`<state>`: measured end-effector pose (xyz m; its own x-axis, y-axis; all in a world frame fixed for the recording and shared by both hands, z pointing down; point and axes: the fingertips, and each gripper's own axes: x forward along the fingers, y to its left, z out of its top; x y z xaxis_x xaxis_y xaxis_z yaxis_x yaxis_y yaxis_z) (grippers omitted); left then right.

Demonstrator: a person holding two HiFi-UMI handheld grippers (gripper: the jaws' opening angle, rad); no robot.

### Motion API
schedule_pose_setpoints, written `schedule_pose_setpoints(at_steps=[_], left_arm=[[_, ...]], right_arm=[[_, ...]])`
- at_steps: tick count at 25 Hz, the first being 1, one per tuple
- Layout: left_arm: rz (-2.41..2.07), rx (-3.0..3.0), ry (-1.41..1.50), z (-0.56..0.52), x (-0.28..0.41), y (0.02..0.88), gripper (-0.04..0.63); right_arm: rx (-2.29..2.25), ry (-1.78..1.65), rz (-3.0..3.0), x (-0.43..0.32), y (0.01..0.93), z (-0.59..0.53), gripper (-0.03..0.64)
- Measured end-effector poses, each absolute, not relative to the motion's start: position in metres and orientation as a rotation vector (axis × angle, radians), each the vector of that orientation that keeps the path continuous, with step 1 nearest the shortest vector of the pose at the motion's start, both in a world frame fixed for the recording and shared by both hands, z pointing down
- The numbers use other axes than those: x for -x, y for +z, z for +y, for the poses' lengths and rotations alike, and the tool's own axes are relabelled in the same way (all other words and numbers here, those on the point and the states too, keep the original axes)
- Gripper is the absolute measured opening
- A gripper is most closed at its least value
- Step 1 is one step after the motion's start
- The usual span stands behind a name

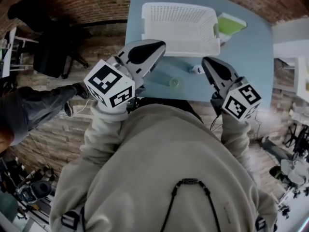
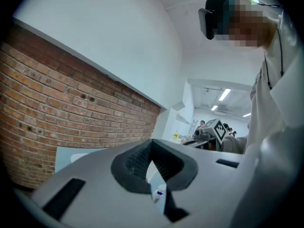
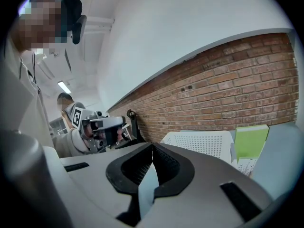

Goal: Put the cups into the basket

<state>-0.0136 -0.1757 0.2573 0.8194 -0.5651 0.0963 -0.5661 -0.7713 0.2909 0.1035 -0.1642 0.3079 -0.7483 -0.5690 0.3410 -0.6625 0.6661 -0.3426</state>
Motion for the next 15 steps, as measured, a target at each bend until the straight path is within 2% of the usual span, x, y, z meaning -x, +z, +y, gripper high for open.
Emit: schedule_pose_setpoints(at_steps=[7, 15], left_arm=[[-0.904, -2.664, 0.014, -0.182, -0.011, 0.260, -0.003], [-0.994, -2.615, 0.060, -0.184, -0.008, 0.277, -0.002]], right_arm=[[-0.927, 0.655, -2.694, -0.110, 0.303, -0.181, 0.011], [-0.849, 0.685, -2.689, -0.106, 0.315, -0.183, 0.011]])
